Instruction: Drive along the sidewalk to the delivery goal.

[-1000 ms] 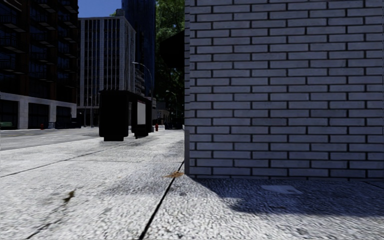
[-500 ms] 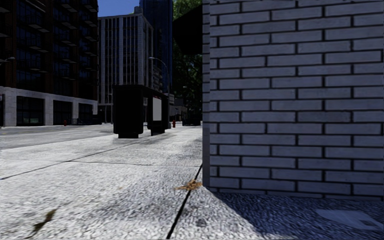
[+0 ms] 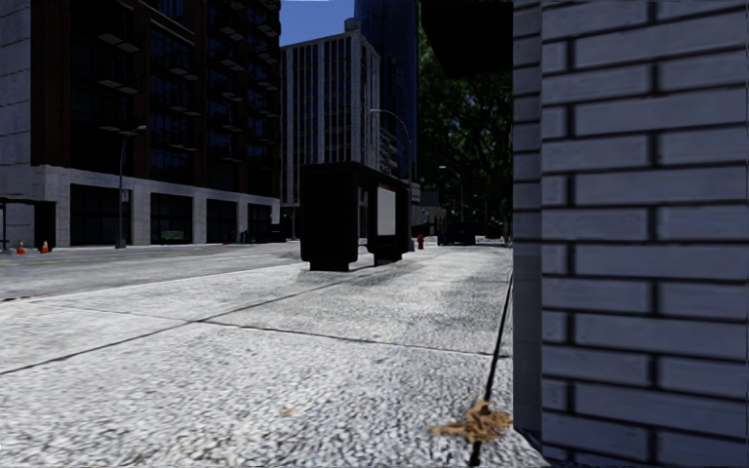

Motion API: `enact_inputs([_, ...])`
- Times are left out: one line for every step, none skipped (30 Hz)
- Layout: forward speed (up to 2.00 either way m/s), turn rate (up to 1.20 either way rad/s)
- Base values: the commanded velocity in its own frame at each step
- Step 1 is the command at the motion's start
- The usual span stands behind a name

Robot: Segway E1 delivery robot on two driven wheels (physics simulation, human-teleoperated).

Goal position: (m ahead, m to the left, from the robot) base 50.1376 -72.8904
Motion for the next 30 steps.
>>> enact_inputs([1.41,0.6])
enact_inputs([1.41,0.6])
enact_inputs([1.41,0.6])
enact_inputs([1.41,0.6])
enact_inputs([1.41,0.6])
enact_inputs([1.41,0.6])
enact_inputs([1.41,0.6])
enact_inputs([1.41,0.6])
enact_inputs([1.41,0.6])
enact_inputs([1.41,0.6])
enact_inputs([1.41,0.53])
enact_inputs([1.41,0.44])
enact_inputs([1.41,0.44])
enact_inputs([1.41,0.34])
enact_inputs([1.41,0.0])
enact_inputs([1.41,0.0])
enact_inputs([1.45,0.0])
enact_inputs([1.61,0.0])
enact_inputs([2.0,0.0])
enact_inputs([2.0,0.0])
enact_inputs([2.0,0.0])
enact_inputs([2.0,0.0])
enact_inputs([2.0,0.0])
enact_inputs([2.0,0.0])
enact_inputs([2.0,0.0])
enact_inputs([2.0,-0.01])
enact_inputs([2.0,-0.1])
enact_inputs([2.0,-0.19])
enact_inputs([2.0,-0.19])
enact_inputs([2.0,-0.26])
